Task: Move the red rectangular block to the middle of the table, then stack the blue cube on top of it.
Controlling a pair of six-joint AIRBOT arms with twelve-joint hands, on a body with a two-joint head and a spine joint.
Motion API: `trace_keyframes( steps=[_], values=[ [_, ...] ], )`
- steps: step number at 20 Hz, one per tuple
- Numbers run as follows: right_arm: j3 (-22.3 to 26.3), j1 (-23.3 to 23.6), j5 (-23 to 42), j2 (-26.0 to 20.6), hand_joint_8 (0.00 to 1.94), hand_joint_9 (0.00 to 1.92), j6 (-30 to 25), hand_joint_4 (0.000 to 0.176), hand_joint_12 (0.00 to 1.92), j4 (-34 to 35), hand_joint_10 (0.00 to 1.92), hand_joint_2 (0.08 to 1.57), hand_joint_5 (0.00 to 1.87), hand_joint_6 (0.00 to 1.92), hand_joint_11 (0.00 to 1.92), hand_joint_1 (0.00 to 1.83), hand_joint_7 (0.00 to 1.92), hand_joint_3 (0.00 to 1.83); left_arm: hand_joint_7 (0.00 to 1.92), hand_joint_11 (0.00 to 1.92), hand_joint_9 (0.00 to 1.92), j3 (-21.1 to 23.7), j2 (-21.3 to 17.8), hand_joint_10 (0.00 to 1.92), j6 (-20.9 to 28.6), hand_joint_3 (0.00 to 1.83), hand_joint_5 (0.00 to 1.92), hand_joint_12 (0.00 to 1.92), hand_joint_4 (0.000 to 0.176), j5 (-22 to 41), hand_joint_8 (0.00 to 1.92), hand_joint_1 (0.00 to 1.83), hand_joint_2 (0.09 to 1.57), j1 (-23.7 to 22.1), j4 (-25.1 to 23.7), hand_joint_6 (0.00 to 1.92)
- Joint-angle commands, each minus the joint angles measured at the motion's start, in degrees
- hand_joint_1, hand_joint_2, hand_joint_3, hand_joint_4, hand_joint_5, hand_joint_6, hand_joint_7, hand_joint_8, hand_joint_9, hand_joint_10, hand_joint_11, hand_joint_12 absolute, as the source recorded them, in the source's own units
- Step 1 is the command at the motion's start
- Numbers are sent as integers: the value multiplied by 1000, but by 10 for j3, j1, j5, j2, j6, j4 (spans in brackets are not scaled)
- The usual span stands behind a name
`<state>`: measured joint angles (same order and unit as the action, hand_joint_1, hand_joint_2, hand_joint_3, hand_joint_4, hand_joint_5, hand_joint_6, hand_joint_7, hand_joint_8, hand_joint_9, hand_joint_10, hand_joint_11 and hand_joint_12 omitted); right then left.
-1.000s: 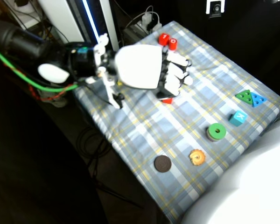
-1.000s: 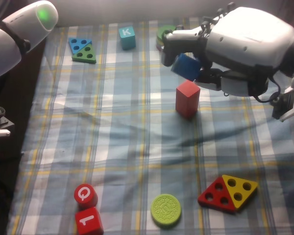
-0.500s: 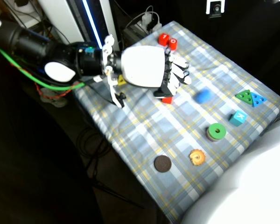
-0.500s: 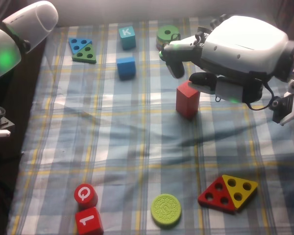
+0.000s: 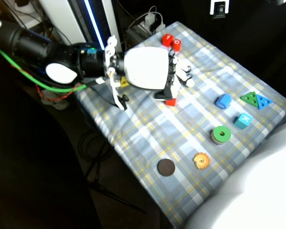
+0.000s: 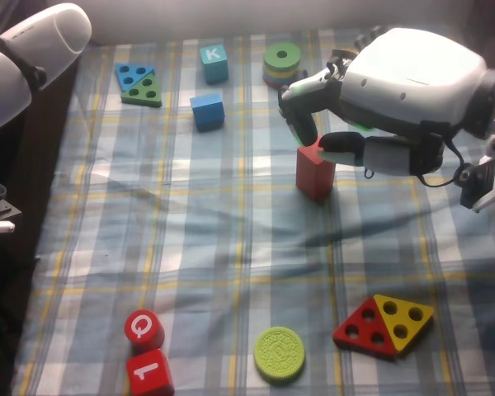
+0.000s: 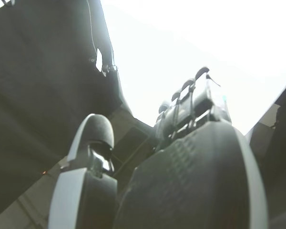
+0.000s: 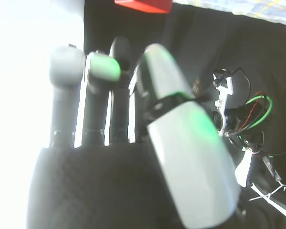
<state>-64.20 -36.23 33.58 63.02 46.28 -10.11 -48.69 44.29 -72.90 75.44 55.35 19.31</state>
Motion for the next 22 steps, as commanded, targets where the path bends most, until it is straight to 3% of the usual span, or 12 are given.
trace_keyframes(
  steps=[1,3,4,5,6,7,9,12,13,16,19,22],
  values=[
    [-5,11,70,-1,557,376,-3,0,1679,7,874,1147,390,725,72,1197,508,0,0,0,0,-5,4,0,8,4,0,0,6,65,0,505,1368,-2,-6,0],
    [-12,11,70,-1,36,46,-16,0,433,4,88,1233,32,67,2,877,53,14,0,0,0,-6,5,0,12,2,0,0,26,67,0,461,1365,1,-5,0],
    [-17,14,69,-1,6,8,-25,28,86,1,17,1243,6,13,0,800,10,11,0,0,0,-5,4,0,13,0,0,0,44,68,0,451,1355,3,-5,0],
    [-21,18,65,-1,0,1,-30,111,16,-3,3,1272,0,2,0,610,1,21,0,0,0,-5,4,0,13,0,0,0,45,70,0,430,1354,3,-5,0],
    [-23,23,62,-1,0,0,-30,86,2,-8,0,1267,0,0,0,891,0,6,0,0,0,-5,4,0,13,0,0,0,38,71,0,440,1356,3,-4,0],
    [-25,34,55,-1,2,0,-30,11,0,-16,0,1252,37,14,0,1023,5,0,0,0,0,-5,4,0,13,0,0,0,43,73,0,443,1355,5,-3,0],
    [-35,56,35,4,1,29,-30,59,255,-32,2,1254,131,3,0,829,46,11,0,0,0,-5,5,0,13,0,0,0,36,75,0,483,1354,7,-2,0],
    [-59,81,3,29,0,16,-30,0,432,-43,5,1332,6,0,0,586,0,4,0,0,0,-5,7,0,13,0,0,0,64,77,0,437,1345,9,0,0],
    [-82,97,-21,53,7,84,-30,25,838,-47,26,1187,99,22,0,826,32,0,0,0,0,-7,10,0,13,3,0,0,43,80,0,438,1357,9,3,0],
    [-110,110,-46,85,36,247,-30,21,1093,-50,81,1131,176,23,0,878,210,0,0,0,0,-6,12,0,13,11,0,0,23,88,0,452,1382,12,8,0],
    [-149,123,-81,131,3,115,-30,0,676,-59,12,1193,110,2,0,751,153,9,0,0,0,-4,12,0,13,32,0,0,12,104,0,509,1450,18,11,0],
    [-181,132,-115,172,2,156,-30,0,750,-73,18,1205,123,6,0,704,171,3,0,0,0,-2,12,0,13,42,0,0,18,114,0,485,1492,22,13,0]
  ],
)
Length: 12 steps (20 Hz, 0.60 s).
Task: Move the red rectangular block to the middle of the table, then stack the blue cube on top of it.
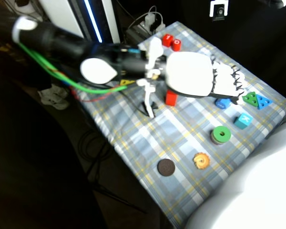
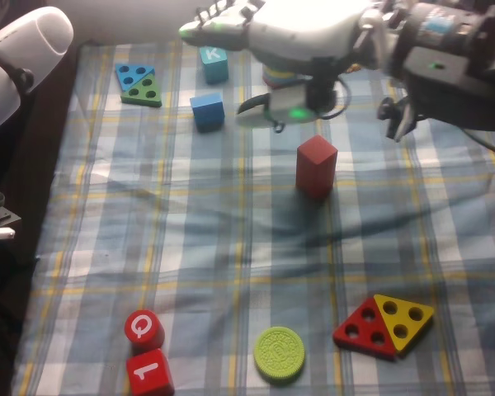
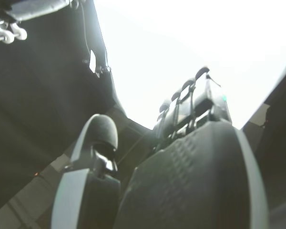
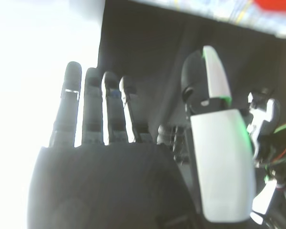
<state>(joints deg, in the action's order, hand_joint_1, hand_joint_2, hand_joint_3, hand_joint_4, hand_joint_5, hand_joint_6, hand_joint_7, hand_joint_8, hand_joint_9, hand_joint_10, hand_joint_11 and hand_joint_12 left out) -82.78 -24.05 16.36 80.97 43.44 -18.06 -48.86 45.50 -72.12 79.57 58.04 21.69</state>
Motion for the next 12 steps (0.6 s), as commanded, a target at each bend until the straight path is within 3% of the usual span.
trace_keyframes(
  steps=[1,2,3,5,6,8,9,10,12],
  values=[
    [-6,11,47,8,4,181,-2,0,871,1,25,1195,123,4,0,707,160,0,0,0,0,0,0,0,5,37,0,0,29,77,0,454,1497,-3,-11,0],
    [-11,13,38,16,5,210,-1,0,999,-6,34,1181,122,2,0,735,166,0,0,0,0,0,1,0,5,29,0,0,33,81,0,426,1496,-2,-11,0],
    [-14,16,27,23,5,247,9,15,1102,-7,48,1158,121,1,0,775,175,0,0,0,0,1,1,0,5,16,0,0,44,87,0,372,1477,0,-11,0],
    [-18,21,8,35,1,243,31,26,1148,-7,42,1141,106,0,0,758,168,0,0,0,0,5,1,0,5,11,0,0,32,103,0,269,1481,5,-10,0],
    [-21,22,3,40,0,241,38,14,1132,-7,39,1143,83,0,0,723,153,0,0,0,0,6,0,0,5,3,0,0,30,108,0,228,1465,7,-10,0],
    [-27,26,-13,50,0,234,54,30,1093,-7,35,1124,68,0,0,722,137,0,0,0,0,7,1,0,5,0,0,0,42,118,0,248,1440,10,-8,0],
    [-31,31,-25,57,1,225,68,39,982,-7,30,1114,49,4,0,708,130,0,0,0,0,7,1,0,7,0,0,0,61,122,0,247,1428,14,-5,0],
    [-34,32,-29,61,0,228,72,45,957,-7,31,1117,39,2,0,696,116,0,0,0,0,7,1,0,10,0,0,0,62,125,0,247,1421,17,-5,0],
    [-41,34,-36,68,0,215,72,43,1000,-7,23,1115,10,0,0,711,89,0,0,0,0,7,2,0,13,0,0,0,27,127,0,278,1423,18,-5,0]
  ],
)
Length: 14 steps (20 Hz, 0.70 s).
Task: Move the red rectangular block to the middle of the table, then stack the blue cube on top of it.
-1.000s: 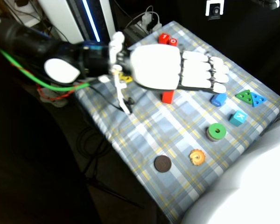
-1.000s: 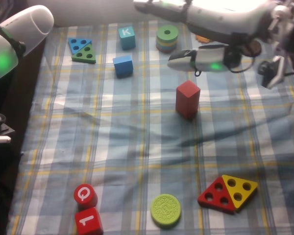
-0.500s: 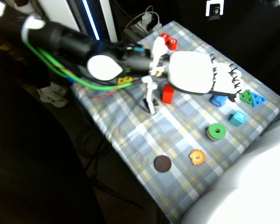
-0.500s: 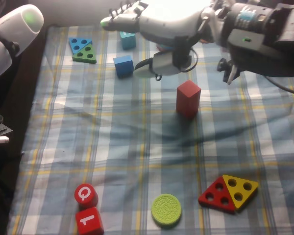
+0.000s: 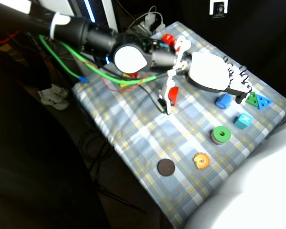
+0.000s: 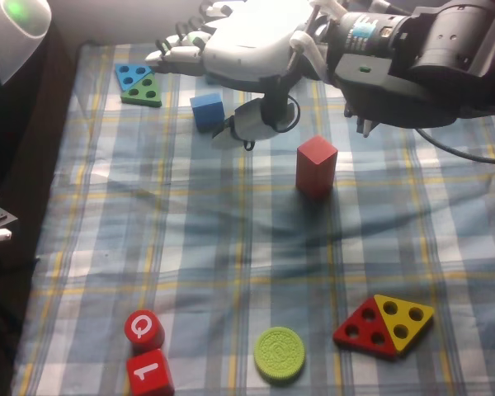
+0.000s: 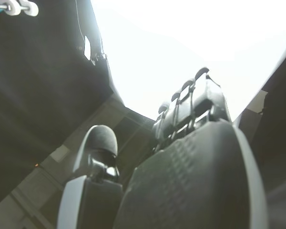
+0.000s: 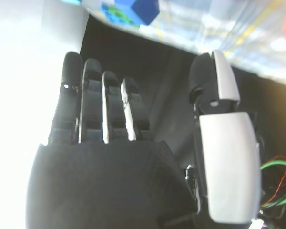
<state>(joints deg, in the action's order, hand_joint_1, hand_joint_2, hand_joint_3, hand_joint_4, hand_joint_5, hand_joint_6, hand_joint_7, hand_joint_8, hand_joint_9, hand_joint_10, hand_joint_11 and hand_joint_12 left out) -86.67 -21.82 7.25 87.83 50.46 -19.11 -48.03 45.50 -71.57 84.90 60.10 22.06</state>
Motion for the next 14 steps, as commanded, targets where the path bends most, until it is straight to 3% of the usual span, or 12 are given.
trace_keyframes(
  steps=[1,3,4,6,7,9,10,11,12,13,14],
  values=[
    [-5,12,53,2,3,225,2,37,1094,4,25,1105,20,4,0,732,101,0,0,0,0,-2,2,0,8,0,0,0,25,74,0,281,1430,-3,-8,0],
    [-12,12,47,8,3,229,2,34,1216,4,23,1103,36,8,0,731,111,0,0,0,0,-4,5,0,10,0,0,0,40,73,0,330,1434,-3,-8,0],
    [-15,12,45,10,4,246,2,18,1255,4,27,1096,59,11,0,766,122,0,0,0,0,-4,6,0,11,1,0,0,48,73,0,324,1441,-3,-8,0],
    [-20,12,40,14,3,223,2,15,1169,4,15,1107,52,4,0,759,114,1,0,0,0,-5,8,0,13,0,0,0,61,73,0,308,1434,-3,-8,0],
    [-23,12,37,16,1,199,2,30,1088,4,4,1113,35,1,0,729,98,2,0,0,0,-5,9,0,13,0,0,0,46,73,0,309,1435,-3,-8,0],
    [-31,12,29,22,1,178,2,29,985,4,3,1139,13,1,0,682,79,4,0,0,0,-5,9,0,16,0,0,0,40,74,0,321,1430,-3,-8,0],
    [-35,12,24,24,4,182,2,12,1008,4,5,1131,35,6,0,715,96,0,0,0,0,-5,9,0,16,0,0,0,66,74,0,339,1433,-3,-9,0],
    [-40,12,17,24,11,220,2,2,1140,4,19,1107,68,12,0,746,138,0,0,0,0,-6,9,0,17,0,0,0,60,74,0,366,1432,-3,-9,0],
    [-43,12,13,24,7,218,2,11,1168,4,17,1107,62,7,0,730,136,0,0,0,0,-7,9,0,18,0,0,0,56,74,0,371,1431,-3,-8,0],
    [-46,12,10,24,5,210,2,7,1174,4,13,1115,59,5,0,718,135,0,0,0,0,-7,9,0,18,0,0,0,48,74,0,374,1430,-3,-8,0],
    [-50,12,4,24,3,181,2,16,1088,5,8,1129,44,3,0,690,114,3,0,0,0,-8,11,0,20,0,0,0,64,75,0,359,1431,-3,-8,0]
  ],
)
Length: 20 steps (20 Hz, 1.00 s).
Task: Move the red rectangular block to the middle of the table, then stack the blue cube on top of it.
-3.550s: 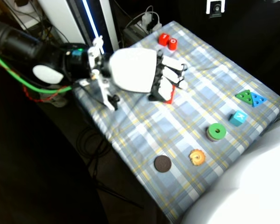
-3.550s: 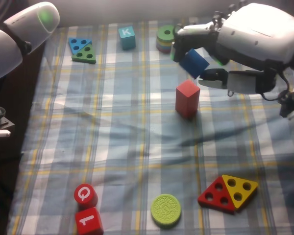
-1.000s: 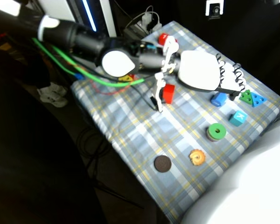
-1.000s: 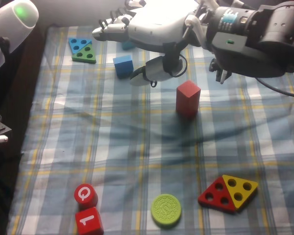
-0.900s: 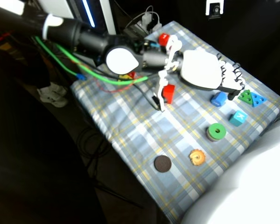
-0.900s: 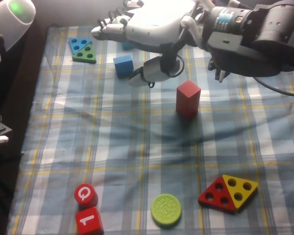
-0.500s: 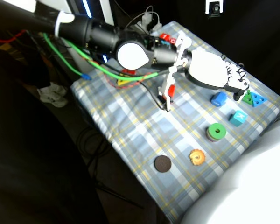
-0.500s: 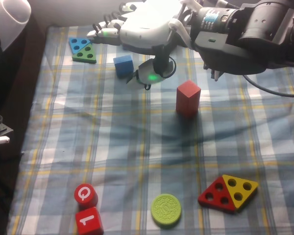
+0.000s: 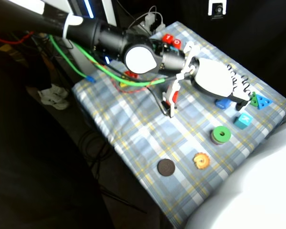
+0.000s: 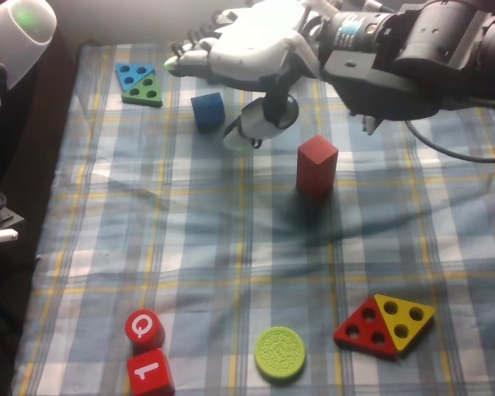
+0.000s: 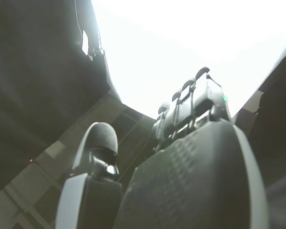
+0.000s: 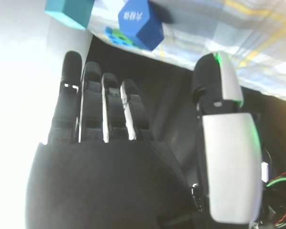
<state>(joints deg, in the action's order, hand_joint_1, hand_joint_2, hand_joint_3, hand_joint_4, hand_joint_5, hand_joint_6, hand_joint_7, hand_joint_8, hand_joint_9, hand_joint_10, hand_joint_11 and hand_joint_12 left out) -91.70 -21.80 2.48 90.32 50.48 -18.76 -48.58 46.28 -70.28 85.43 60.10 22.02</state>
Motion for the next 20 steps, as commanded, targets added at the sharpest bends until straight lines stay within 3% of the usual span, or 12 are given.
trace_keyframes(
  steps=[1,2,3,4,5,8,10,12,14,16,19,20],
  values=[
    [-3,12,48,-1,2,166,2,19,984,4,2,1131,53,4,0,709,115,2,0,0,0,-2,4,0,8,1,0,0,62,70,0,356,1435,-3,-7,0],
    [-6,12,46,-1,0,149,2,32,830,5,6,1130,59,4,0,733,112,1,0,0,0,-2,5,0,9,2,0,0,55,70,0,345,1438,-3,-7,0],
    [-9,12,43,-1,2,157,2,18,731,6,9,1117,89,8,0,771,124,0,0,0,0,-3,6,0,11,2,0,0,60,70,0,345,1438,-3,-7,0],
    [-12,12,40,-1,1,156,2,13,747,6,7,1120,91,5,0,755,125,0,0,0,0,-3,6,0,12,0,0,0,71,70,0,369,1425,-3,-7,0],
    [-16,12,36,-1,1,150,2,26,720,6,3,1126,90,2,0,749,121,1,0,0,0,-5,7,0,15,0,0,0,68,70,0,369,1413,-3,-7,0],
    [-34,12,24,7,5,178,2,17,792,14,11,1127,128,10,0,729,146,1,0,0,0,-7,9,0,16,0,3,0,41,70,0,337,1406,-3,-7,1],
    [-38,12,19,10,4,189,2,17,844,14,13,1127,132,8,0,729,152,0,0,0,0,-7,9,0,17,0,6,0,38,70,0,333,1405,-3,-7,3],
    [-41,12,18,15,3,213,2,6,932,14,15,1125,149,6,0,740,174,0,0,0,0,-8,10,0,19,0,14,0,47,70,0,336,1410,-3,-7,6],
    [-41,12,18,18,4,219,2,9,963,14,14,1116,162,6,0,746,189,0,0,0,0,-9,10,0,19,0,9,0,63,70,0,353,1418,-3,-7,2],
    [-38,12,18,21,2,190,2,21,777,13,2,1119,136,4,0,726,166,1,0,0,0,-9,10,0,20,0,1,0,61,70,0,326,1401,-3,-7,0],
    [-36,12,18,24,2,171,2,20,749,11,3,1127,129,1,0,752,155,2,0,0,0,-9,11,0,21,0,0,0,59,70,0,327,1399,-3,-7,0],
    [-34,12,18,24,3,157,2,23,717,10,7,1119,135,1,0,768,150,0,0,0,0,-9,11,0,21,0,0,0,45,70,0,330,1410,-3,-7,0]
  ],
)
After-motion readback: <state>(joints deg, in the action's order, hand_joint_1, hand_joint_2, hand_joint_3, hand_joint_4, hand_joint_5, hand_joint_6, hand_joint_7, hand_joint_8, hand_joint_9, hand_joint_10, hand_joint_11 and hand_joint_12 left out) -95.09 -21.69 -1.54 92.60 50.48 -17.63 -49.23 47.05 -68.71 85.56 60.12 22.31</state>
